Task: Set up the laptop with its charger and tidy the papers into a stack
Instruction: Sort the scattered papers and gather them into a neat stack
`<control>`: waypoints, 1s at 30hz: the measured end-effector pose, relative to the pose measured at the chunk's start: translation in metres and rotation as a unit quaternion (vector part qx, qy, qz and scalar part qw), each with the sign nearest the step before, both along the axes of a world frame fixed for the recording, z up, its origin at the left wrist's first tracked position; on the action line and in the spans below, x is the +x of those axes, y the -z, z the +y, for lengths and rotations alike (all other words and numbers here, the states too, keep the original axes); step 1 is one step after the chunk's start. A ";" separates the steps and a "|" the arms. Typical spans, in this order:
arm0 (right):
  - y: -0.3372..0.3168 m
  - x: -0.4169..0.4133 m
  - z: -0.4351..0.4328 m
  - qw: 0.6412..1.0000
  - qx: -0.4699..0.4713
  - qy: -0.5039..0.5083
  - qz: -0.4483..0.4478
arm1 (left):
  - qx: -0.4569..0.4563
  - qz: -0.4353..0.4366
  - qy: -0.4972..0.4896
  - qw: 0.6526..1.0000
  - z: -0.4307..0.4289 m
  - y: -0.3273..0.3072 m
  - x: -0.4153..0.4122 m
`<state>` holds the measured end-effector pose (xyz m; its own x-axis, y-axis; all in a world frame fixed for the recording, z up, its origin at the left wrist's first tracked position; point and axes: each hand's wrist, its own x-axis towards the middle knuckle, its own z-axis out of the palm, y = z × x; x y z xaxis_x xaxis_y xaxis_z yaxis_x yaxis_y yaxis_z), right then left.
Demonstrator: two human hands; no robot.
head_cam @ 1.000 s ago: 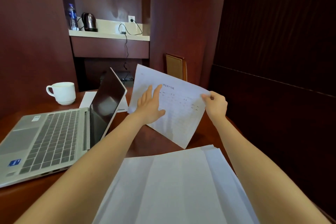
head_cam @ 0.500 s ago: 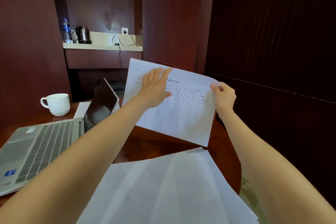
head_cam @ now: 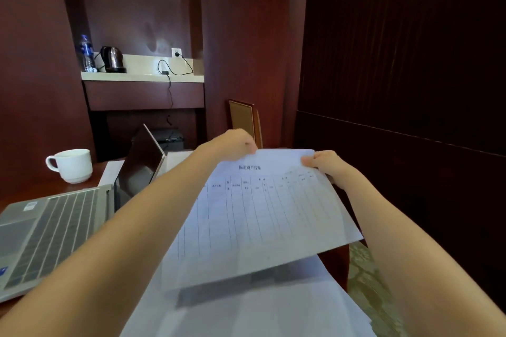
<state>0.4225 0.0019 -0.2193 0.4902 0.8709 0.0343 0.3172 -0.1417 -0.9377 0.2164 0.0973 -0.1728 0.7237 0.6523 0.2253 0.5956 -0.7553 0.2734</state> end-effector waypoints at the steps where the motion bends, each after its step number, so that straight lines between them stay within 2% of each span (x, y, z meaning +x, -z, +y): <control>1: 0.003 0.002 -0.001 0.999 -0.036 -0.019 -0.002 | -0.031 0.006 0.007 0.999 0.002 0.007 -0.002; 3: 0.007 0.003 -0.004 0.991 -0.114 -0.068 -0.002 | -0.107 0.027 0.006 0.994 0.008 0.022 -0.008; 7: 0.012 -0.002 -0.010 0.950 -0.260 -0.163 -0.054 | -0.192 0.163 -0.006 0.968 0.003 0.041 -0.020; 12: 0.024 -0.017 -0.007 0.893 -0.374 -0.206 -0.143 | -0.324 0.261 -0.012 0.909 -0.009 0.060 -0.030; 15: 0.030 -0.023 0.000 0.863 -0.417 -0.223 -0.174 | -0.341 0.303 -0.016 0.890 -0.008 0.069 -0.034; 22: 0.029 -0.036 0.011 0.779 -0.532 -0.226 -0.243 | -0.346 0.315 -0.023 0.883 -0.005 0.071 -0.038; 23: 0.029 -0.038 0.013 0.777 -0.533 -0.217 -0.255 | -0.348 0.307 -0.030 0.885 -0.005 0.071 -0.039; 25: 0.029 -0.040 0.018 0.797 -0.513 -0.185 -0.260 | -0.338 0.273 -0.054 0.899 -0.001 0.073 -0.040; 28: 0.032 -0.043 0.029 0.848 -0.431 -0.132 -0.279 | -0.246 0.240 -0.098 0.934 0.009 0.080 -0.042; 30: 0.038 -0.049 0.039 0.880 -0.371 -0.112 -0.273 | -0.181 0.253 -0.138 0.941 0.016 0.088 -0.044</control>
